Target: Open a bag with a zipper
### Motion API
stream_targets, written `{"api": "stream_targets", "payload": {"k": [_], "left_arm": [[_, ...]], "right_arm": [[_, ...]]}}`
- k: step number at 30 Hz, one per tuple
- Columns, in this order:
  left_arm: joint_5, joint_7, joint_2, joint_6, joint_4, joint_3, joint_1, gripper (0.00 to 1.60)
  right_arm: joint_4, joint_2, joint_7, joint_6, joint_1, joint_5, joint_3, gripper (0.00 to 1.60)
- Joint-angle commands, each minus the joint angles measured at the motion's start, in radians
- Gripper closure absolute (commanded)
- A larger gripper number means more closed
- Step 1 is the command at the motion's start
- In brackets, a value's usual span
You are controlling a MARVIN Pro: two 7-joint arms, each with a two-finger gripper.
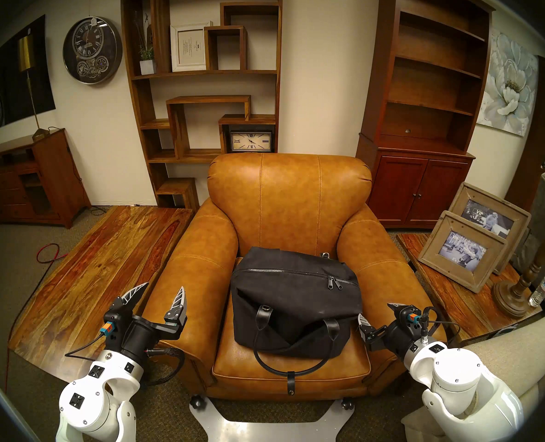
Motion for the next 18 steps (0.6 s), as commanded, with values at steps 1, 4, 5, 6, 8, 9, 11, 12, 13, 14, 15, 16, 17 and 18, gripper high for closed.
{"api": "stream_targets", "payload": {"k": [1, 4, 5, 6, 8, 9, 11, 12, 13, 14, 15, 16, 17, 18], "left_arm": [[0.0, -0.001, 0.001, -0.003, -0.019, 0.0, -0.002, 0.0], [0.0, -0.001, 0.001, -0.003, -0.018, 0.0, -0.003, 0.0], [0.0, -0.001, 0.001, -0.004, -0.018, 0.0, -0.003, 0.0], [0.0, -0.001, 0.001, -0.004, -0.018, 0.0, -0.003, 0.0], [0.0, -0.001, 0.001, -0.004, -0.017, 0.0, -0.003, 0.0], [0.0, -0.001, 0.001, -0.004, -0.017, 0.0, -0.003, 0.0], [0.0, -0.001, 0.001, -0.004, -0.017, 0.0, -0.003, 0.0], [0.0, -0.001, 0.001, -0.004, -0.017, 0.0, -0.003, 0.0], [0.0, -0.002, 0.001, -0.004, -0.017, 0.0, -0.004, 0.0], [0.0, -0.002, 0.001, -0.004, -0.017, 0.0, -0.004, 0.0], [0.0, -0.002, 0.001, -0.004, -0.016, 0.0, -0.004, 0.0], [0.0, -0.002, 0.001, -0.004, -0.016, 0.0, -0.004, 0.0], [0.0, -0.002, 0.001, -0.004, -0.016, 0.0, -0.004, 0.0], [0.0, -0.002, 0.001, -0.004, -0.016, 0.0, -0.004, 0.0]], "right_arm": [[0.022, 0.005, 0.019, 0.024, 0.115, -0.006, -0.025, 0.0], [0.039, -0.007, 0.024, 0.02, 0.148, -0.01, -0.034, 0.0], [0.042, -0.005, 0.026, 0.02, 0.154, -0.015, -0.036, 0.0], [0.049, -0.002, 0.027, 0.024, 0.168, -0.021, -0.041, 0.0], [0.061, -0.006, 0.034, 0.027, 0.185, -0.025, -0.047, 0.0], [0.07, -0.011, 0.033, 0.029, 0.197, -0.031, -0.054, 0.0], [0.1, -0.025, 0.04, 0.031, 0.228, -0.042, -0.071, 0.0], [0.109, -0.031, 0.043, 0.032, 0.238, -0.047, -0.077, 0.0], [0.122, -0.037, 0.046, 0.034, 0.256, -0.052, -0.086, 0.0], [0.128, -0.043, 0.047, 0.032, 0.259, -0.057, -0.088, 0.0], [0.138, -0.049, 0.051, 0.033, 0.27, -0.057, -0.093, 0.0], [0.15, -0.056, 0.053, 0.034, 0.284, -0.063, -0.099, 0.0], [0.158, -0.06, 0.054, 0.034, 0.293, -0.068, -0.103, 0.0], [0.168, -0.068, 0.058, 0.035, 0.307, -0.072, -0.108, 0.0]]}}
